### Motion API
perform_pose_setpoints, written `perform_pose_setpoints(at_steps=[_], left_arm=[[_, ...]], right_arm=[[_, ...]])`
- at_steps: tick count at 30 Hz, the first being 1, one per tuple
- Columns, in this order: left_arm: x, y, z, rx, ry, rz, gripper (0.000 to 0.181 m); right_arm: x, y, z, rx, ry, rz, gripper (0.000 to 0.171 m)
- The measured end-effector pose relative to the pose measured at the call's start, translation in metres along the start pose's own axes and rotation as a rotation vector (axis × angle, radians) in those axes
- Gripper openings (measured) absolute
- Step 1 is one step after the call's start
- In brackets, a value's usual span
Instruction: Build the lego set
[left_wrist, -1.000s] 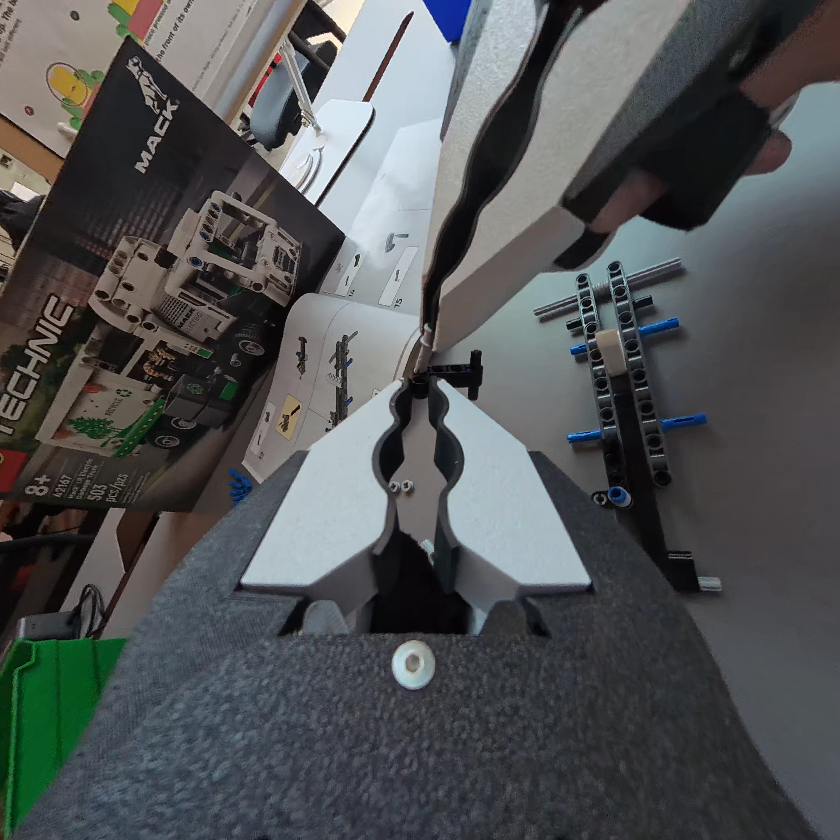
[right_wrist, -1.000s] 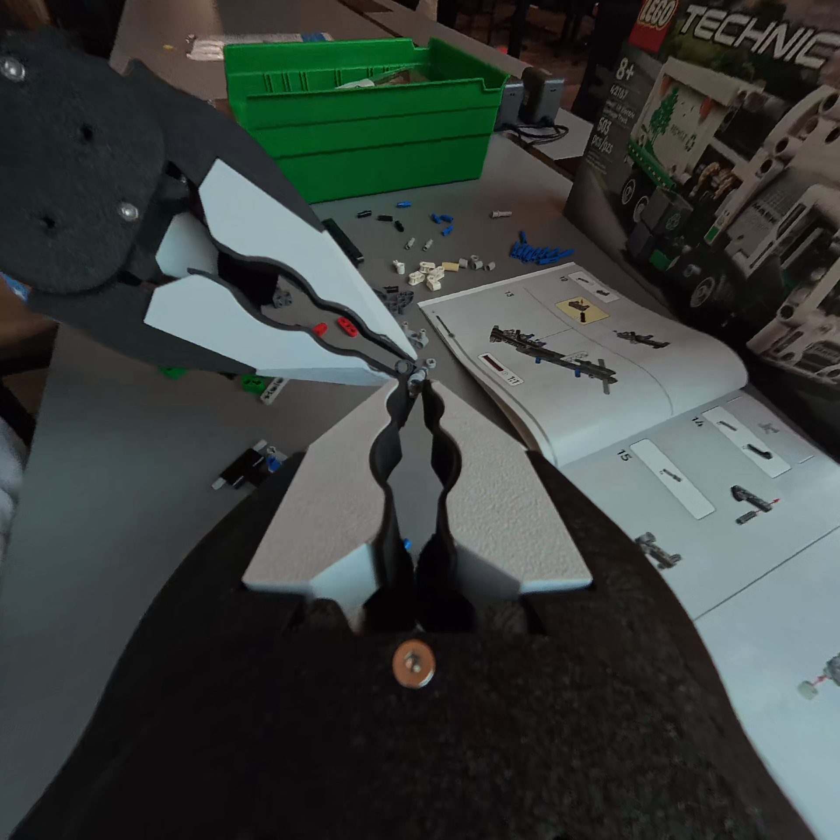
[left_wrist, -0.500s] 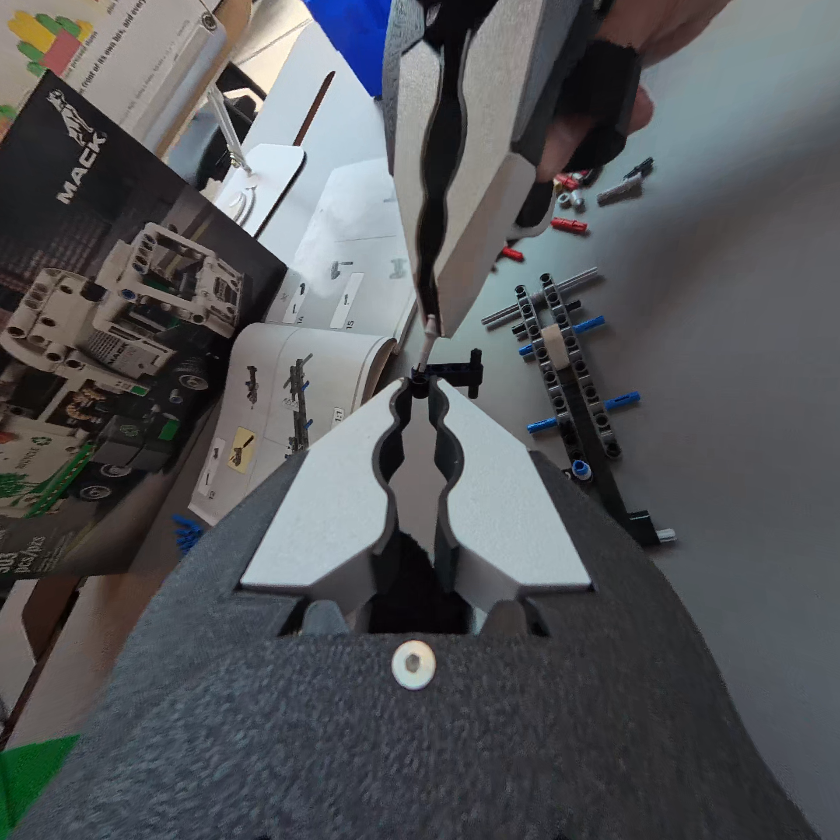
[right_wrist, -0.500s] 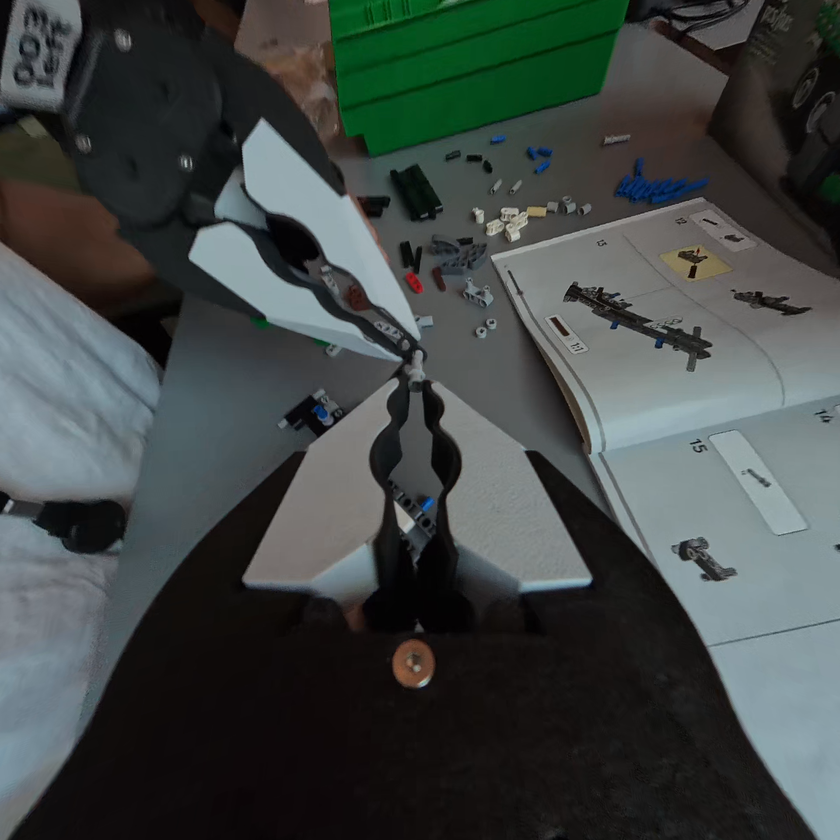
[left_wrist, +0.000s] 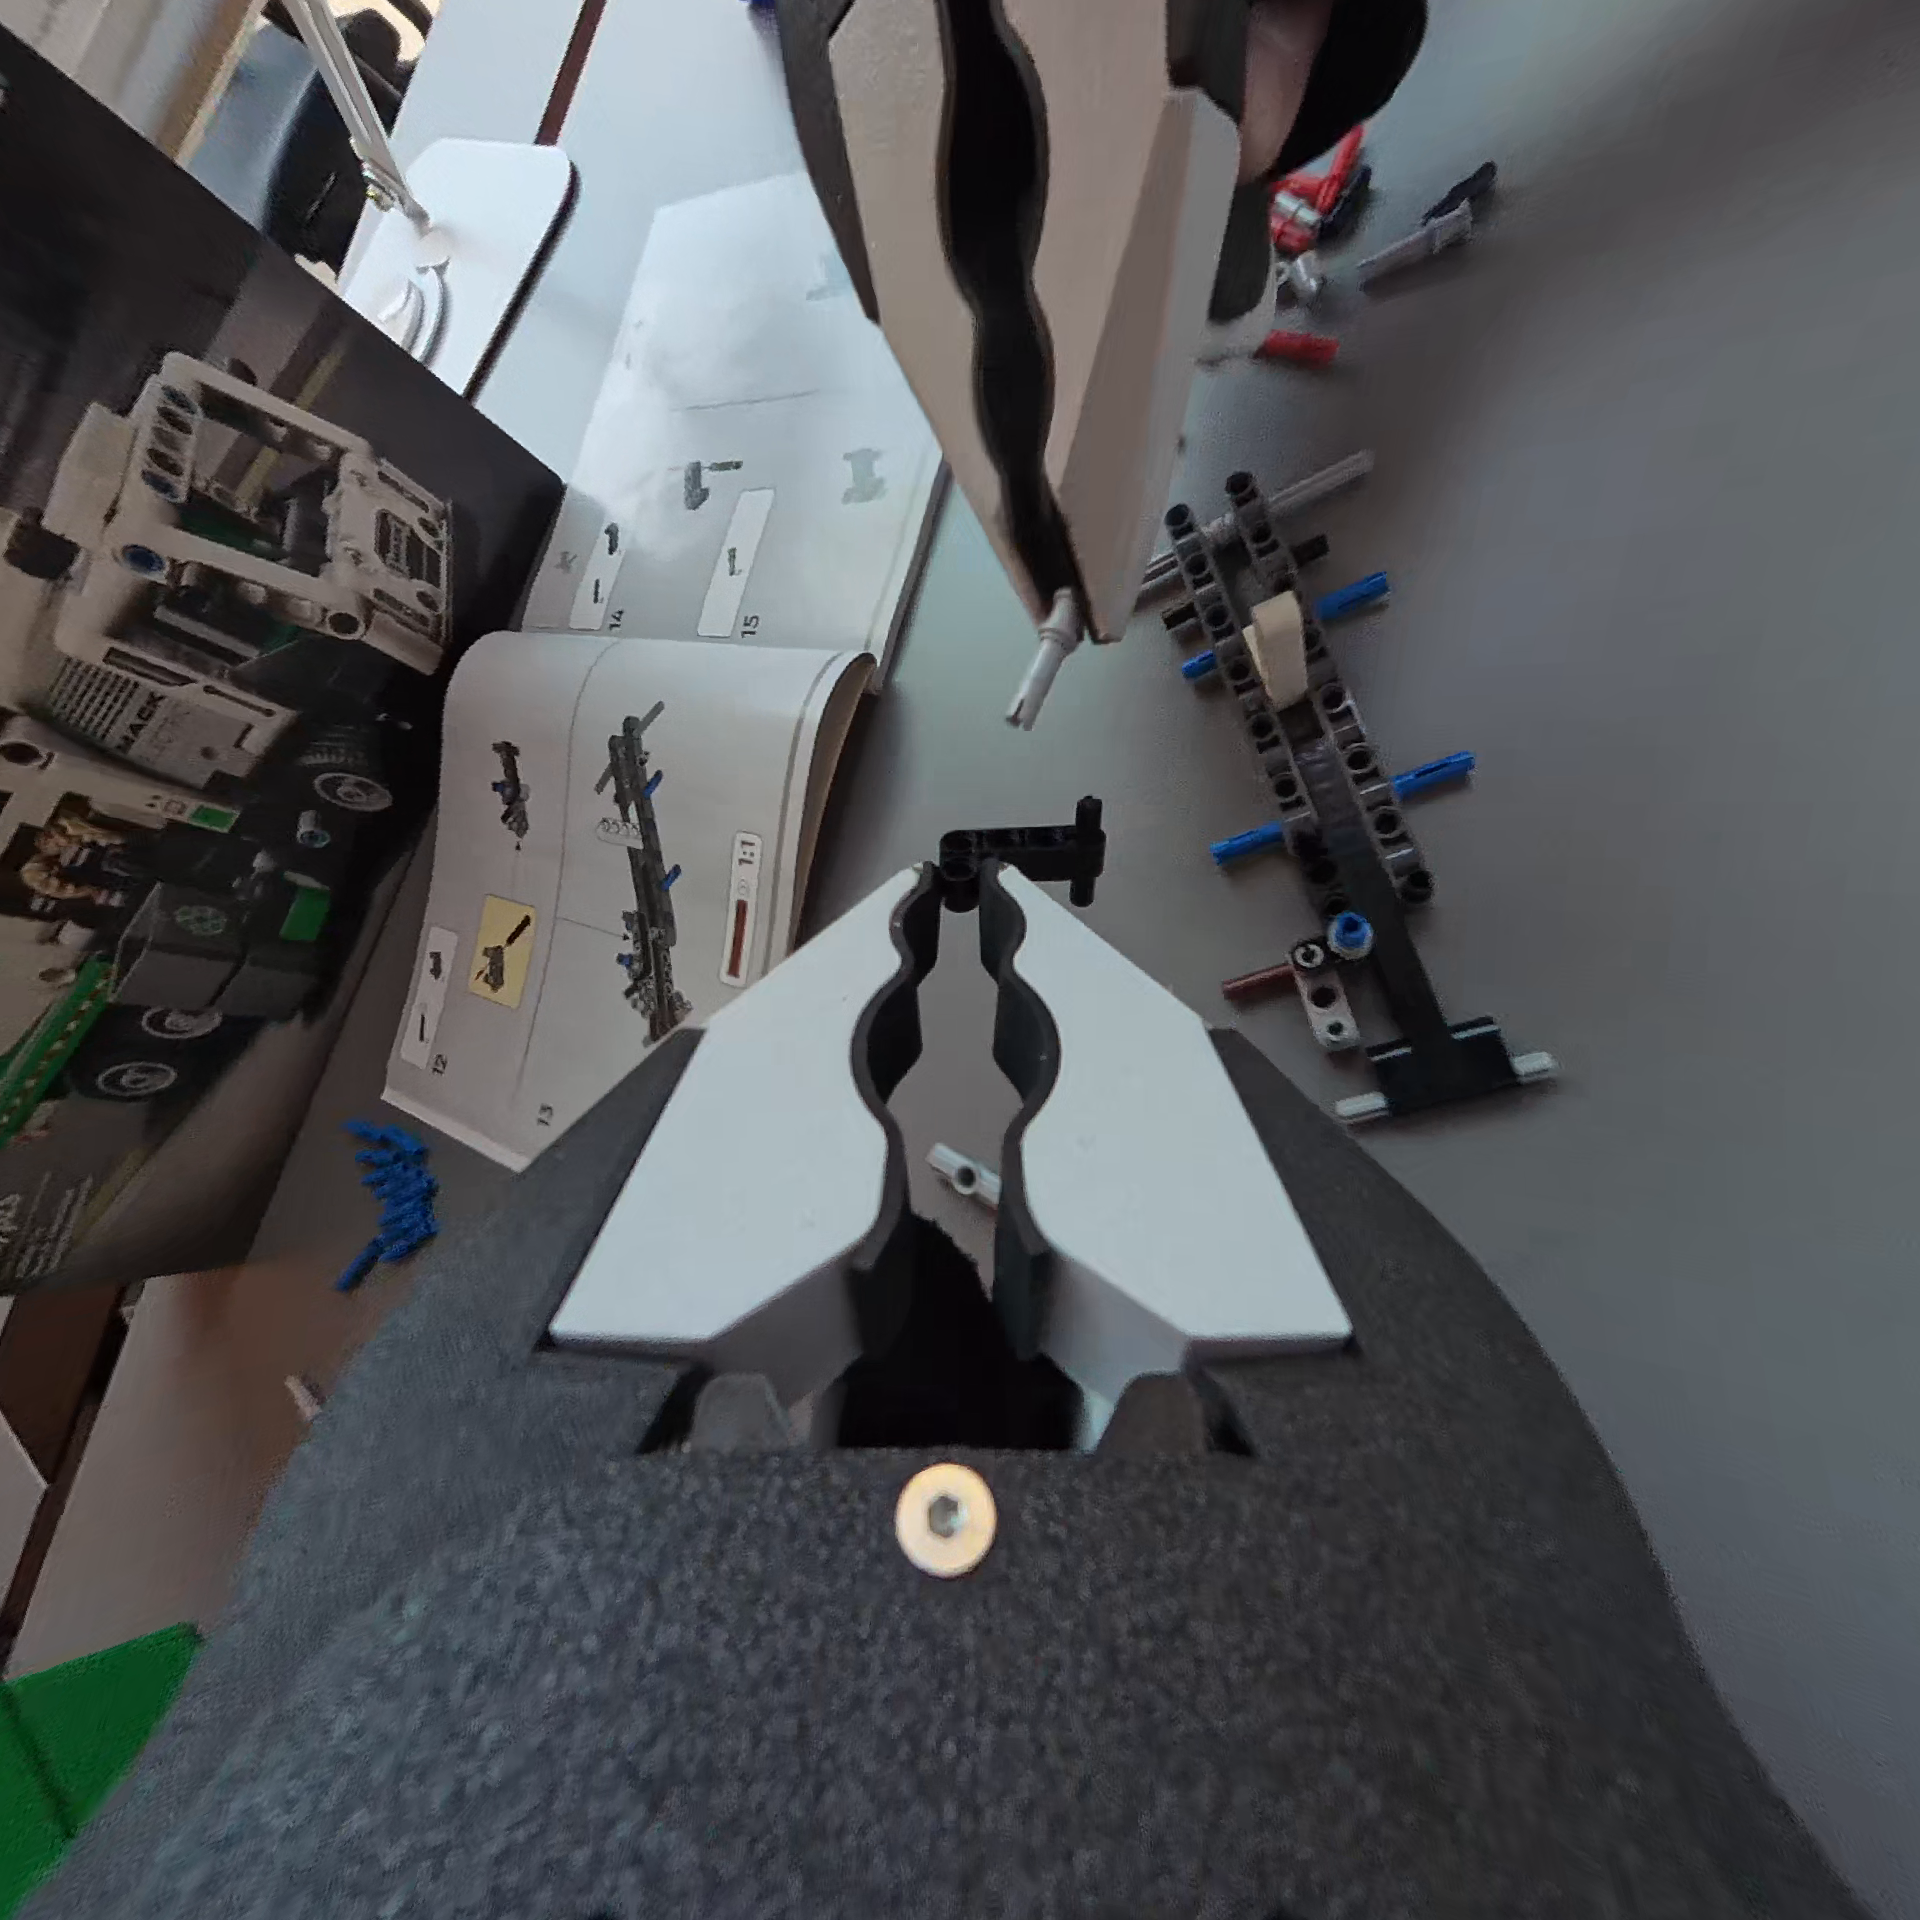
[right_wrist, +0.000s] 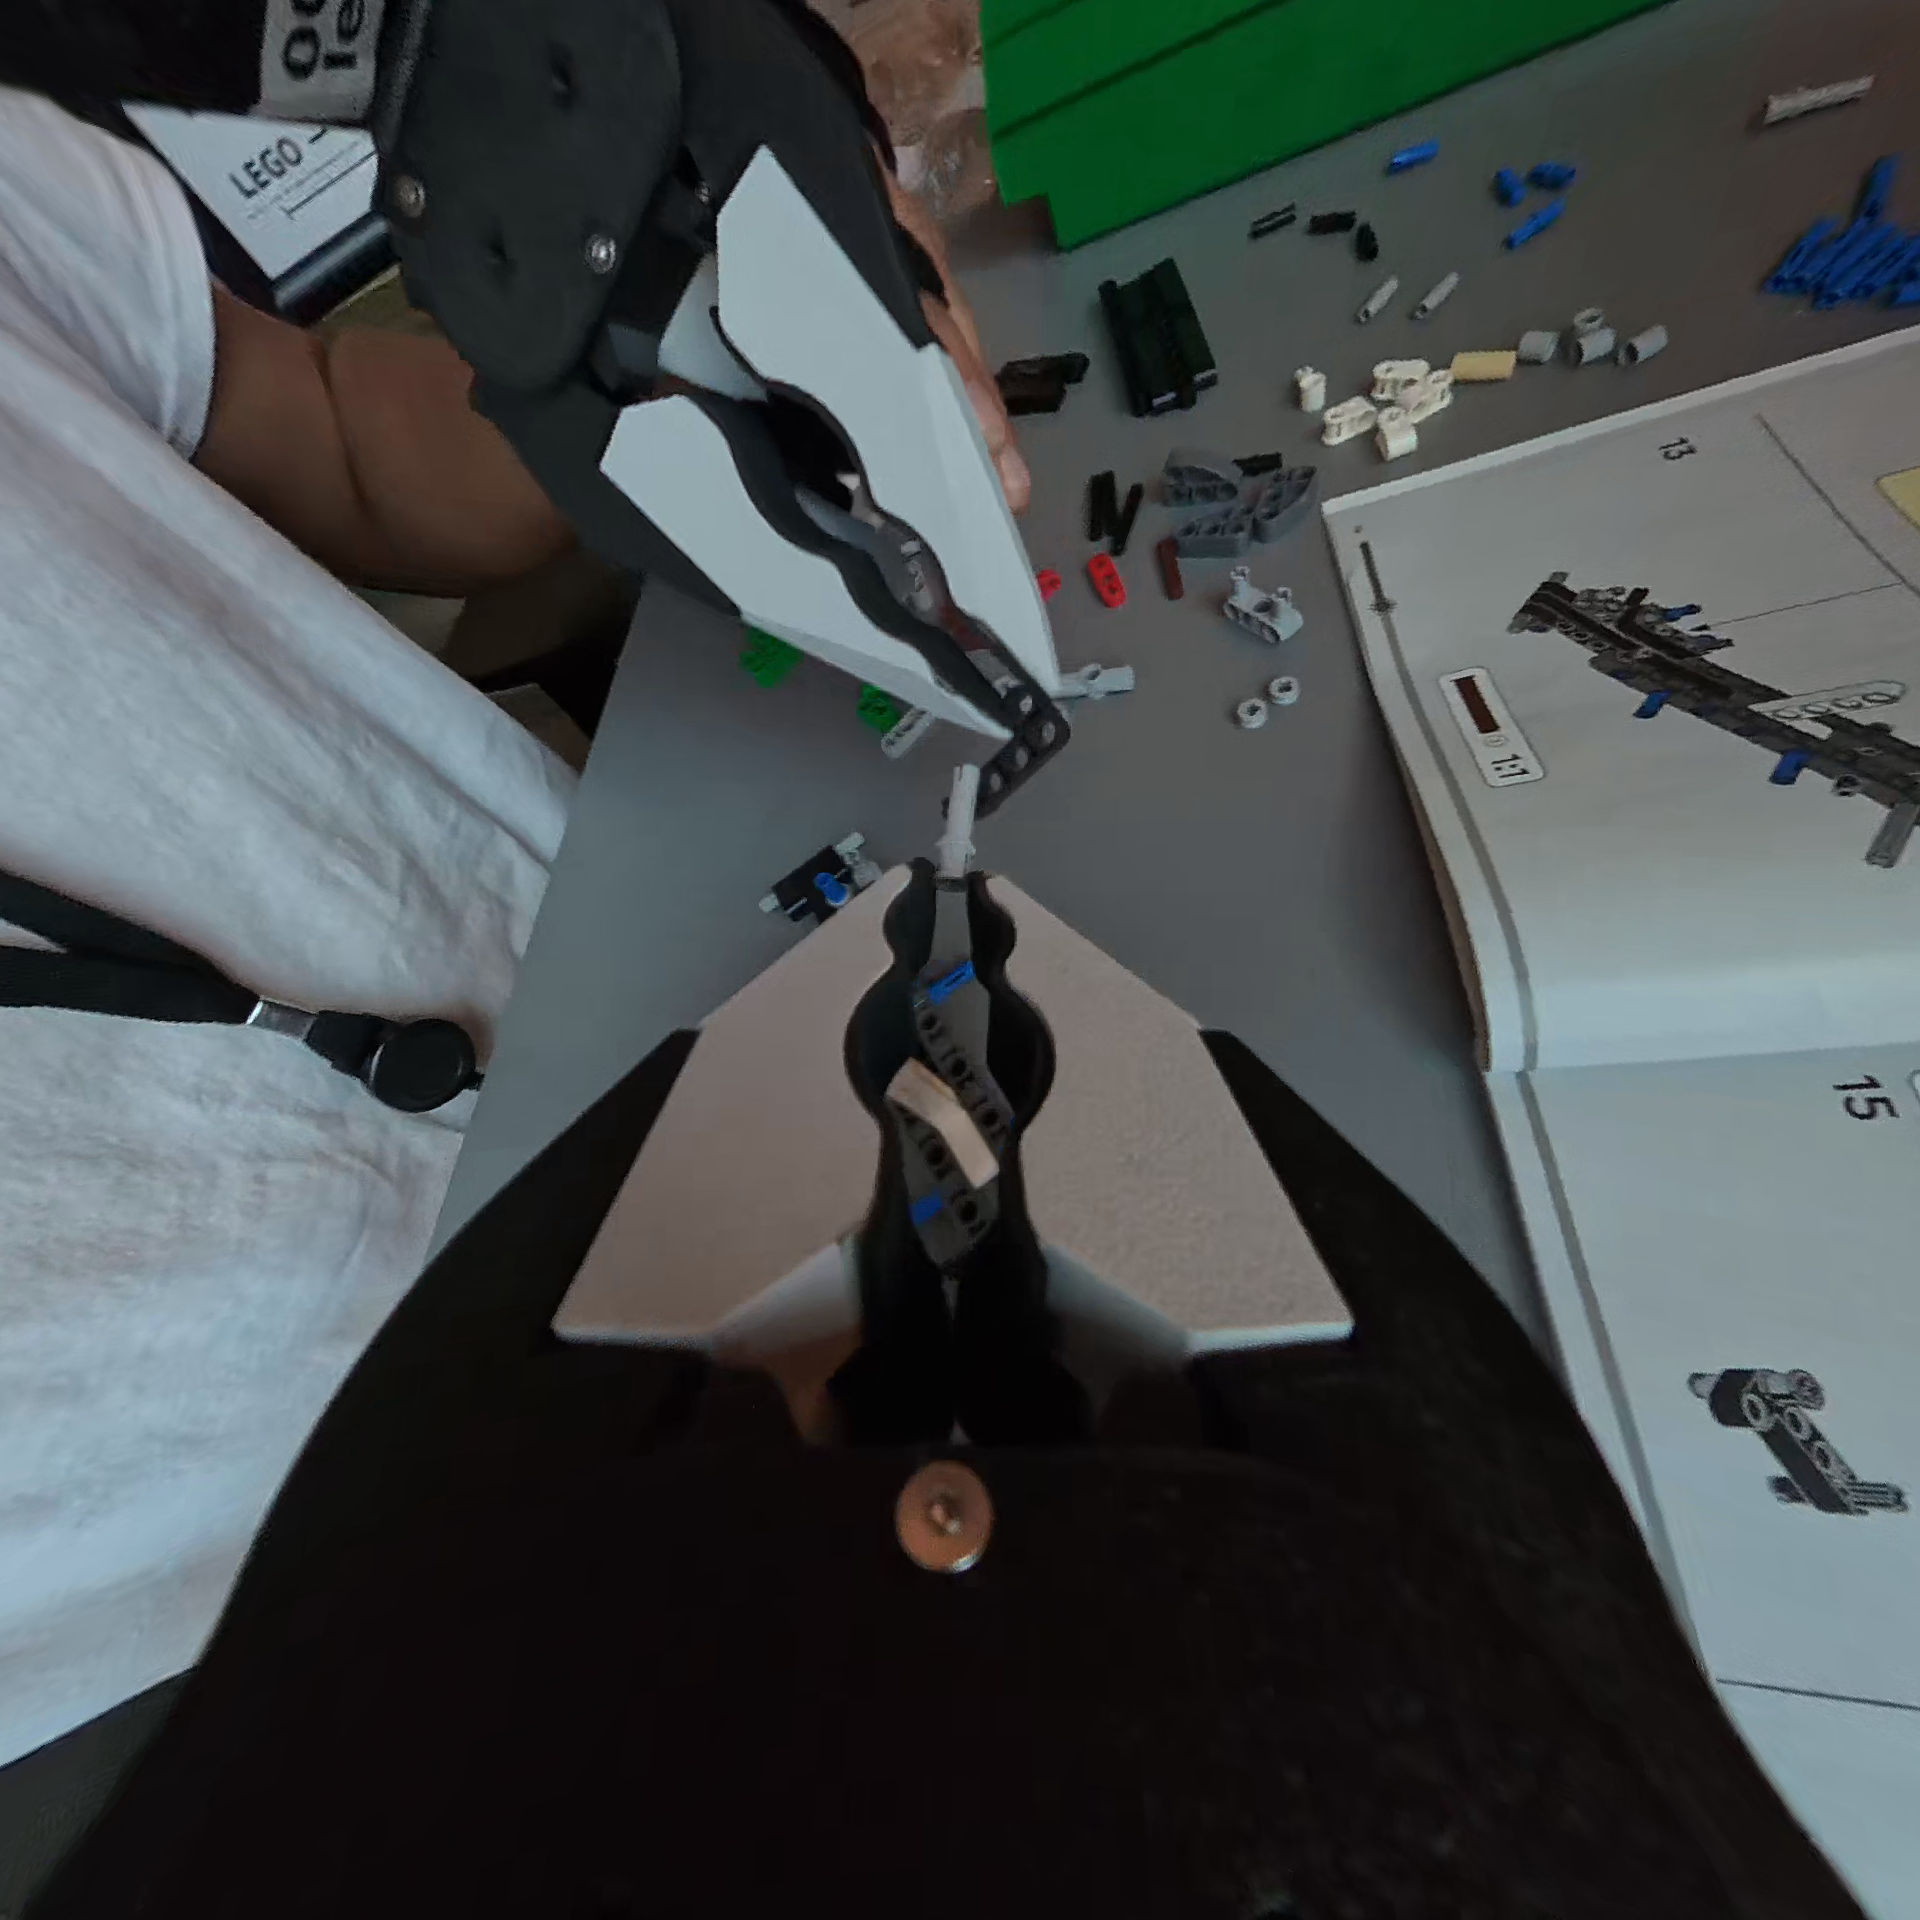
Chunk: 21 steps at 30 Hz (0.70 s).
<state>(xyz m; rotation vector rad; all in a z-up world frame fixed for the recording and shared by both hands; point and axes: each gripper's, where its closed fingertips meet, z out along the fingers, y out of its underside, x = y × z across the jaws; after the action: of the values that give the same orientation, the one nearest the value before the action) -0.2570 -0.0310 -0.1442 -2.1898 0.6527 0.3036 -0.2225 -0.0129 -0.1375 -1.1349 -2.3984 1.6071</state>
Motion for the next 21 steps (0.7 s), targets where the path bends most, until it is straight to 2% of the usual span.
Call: perform_pose_setpoints(at_steps=[1, 3, 6, 9, 13, 18, 21], left_arm=[[0.008, -0.001, -0.008, 0.01, 0.03, -0.029, 0.006], [0.043, -0.005, -0.023, 0.026, 0.203, -0.105, 0.006], [0.073, -0.023, -0.031, 0.107, 0.25, -0.249, 0.005], [0.094, -0.024, -0.023, 0.082, 0.197, -0.452, 0.006], [0.123, -0.014, -0.017, 0.046, 0.051, -0.456, 0.006], [0.14, 0.001, -0.012, -0.003, -0.033, -0.427, 0.006], [0.144, 0.003, -0.009, 0.007, -0.024, -0.47, 0.007]], right_arm=[[-0.007, 0.004, -0.001, -0.031, -0.007, -0.027, 0.003], [-0.022, 0.017, -0.003, -0.133, -0.037, -0.077, 0.002], [-0.052, 0.025, -0.006, -0.195, -0.14, -0.071, 0.003], [-0.076, 0.039, -0.008, -0.262, -0.165, -0.042, 0.003], [-0.082, 0.065, -0.009, -0.34, -0.031, 0.01, 0.003], [-0.104, 0.065, 0.001, -0.196, 0.022, 0.013, 0.003], [-0.107, 0.072, 0.01, -0.147, 0.077, 0.016, 0.003]])
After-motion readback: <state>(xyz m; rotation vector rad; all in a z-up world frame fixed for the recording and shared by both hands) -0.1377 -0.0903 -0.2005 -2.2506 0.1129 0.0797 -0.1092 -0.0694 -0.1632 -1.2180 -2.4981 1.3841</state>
